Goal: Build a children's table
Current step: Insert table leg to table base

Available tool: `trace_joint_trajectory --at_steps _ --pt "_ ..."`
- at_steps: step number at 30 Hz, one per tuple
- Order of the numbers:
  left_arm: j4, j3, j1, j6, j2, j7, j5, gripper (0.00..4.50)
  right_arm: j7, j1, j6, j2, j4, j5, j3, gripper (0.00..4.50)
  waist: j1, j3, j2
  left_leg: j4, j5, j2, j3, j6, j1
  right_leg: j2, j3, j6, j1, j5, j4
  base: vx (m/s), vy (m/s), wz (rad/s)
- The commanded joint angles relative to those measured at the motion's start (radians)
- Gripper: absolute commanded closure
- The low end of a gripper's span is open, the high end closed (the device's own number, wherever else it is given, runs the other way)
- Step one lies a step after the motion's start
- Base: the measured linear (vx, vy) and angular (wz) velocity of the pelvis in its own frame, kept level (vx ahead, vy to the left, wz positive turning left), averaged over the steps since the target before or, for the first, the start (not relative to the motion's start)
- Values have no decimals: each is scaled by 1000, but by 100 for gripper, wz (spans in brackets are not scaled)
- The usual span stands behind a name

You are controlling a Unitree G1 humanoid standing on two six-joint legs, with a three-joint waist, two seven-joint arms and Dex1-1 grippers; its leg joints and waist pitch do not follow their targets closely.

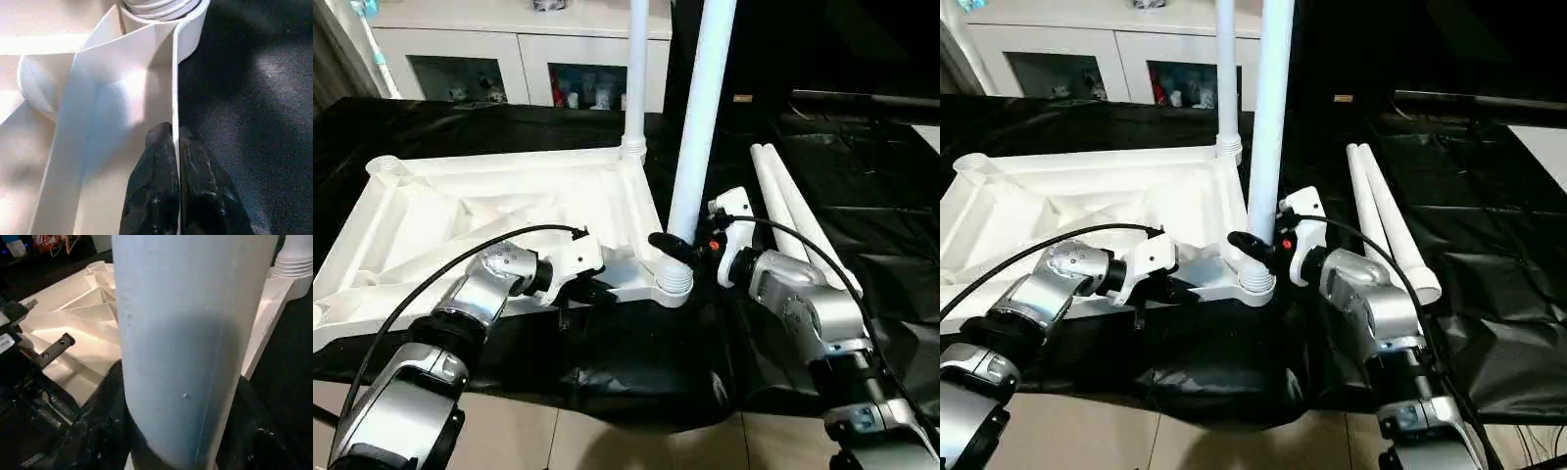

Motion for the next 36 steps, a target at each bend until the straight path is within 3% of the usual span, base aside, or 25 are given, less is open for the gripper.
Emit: trace_joint_trajectory --at_steps 1,12,13,16,20,25,30,36 --pt "4 15 6 2 -18 17 -20 450 -3 17 13 4 65 -19 5 265 0 -58 -10 -70 -46 20 11 24 -6 -61 34 -260 57 82 -69 0 0 0" --pt "11 25 -3 -1 -15 28 -19 450 25 77 -64 26 127 35 -69 265 3 -58 -4 -72 -59 21 10 29 -5 -62 33 -270 56 93 -71 0 0 0" --pt "16 27 -5 -4 -14 29 -19 450 33 95 -81 30 127 40 -75 265 3 -57 3 -72 -70 22 10 25 -4 -62 33 -271 54 80 -73 0 0 0" --pt "26 30 -15 -7 -18 38 -16 450 44 145 -161 43 119 38 -92 265 4 -57 2 -73 -88 24 10 24 -3 -64 33 -271 53 66 -75 0 0 0" --pt "30 31 -21 -8 -18 40 -14 450 37 176 -237 40 110 5 -76 265 5 -59 2 -73 -66 22 9 33 -5 -61 31 -271 56 105 -72 0 0 0" --pt "30 33 -28 -5 -16 42 -11 450 33 221 -307 40 53 -48 -25 265 3 -53 3 -80 -113 23 8 25 -3 -62 32 -253 52 14 -83 0 0 0" --pt "27 33 -27 -4 -15 42 -9 450 49 217 -317 36 48 -65 7 266 3 -55 -2 -80 -87 24 8 35 -5 -62 32 -251 52 39 -80 0 0 0" --pt "22 30 -22 -3 -15 40 -8 450 60 186 -302 24 87 -99 46 266 -2 -51 -2 -83 -119 24 9 30 -5 -64 32 -243 49 -29 -88 0 0 0"
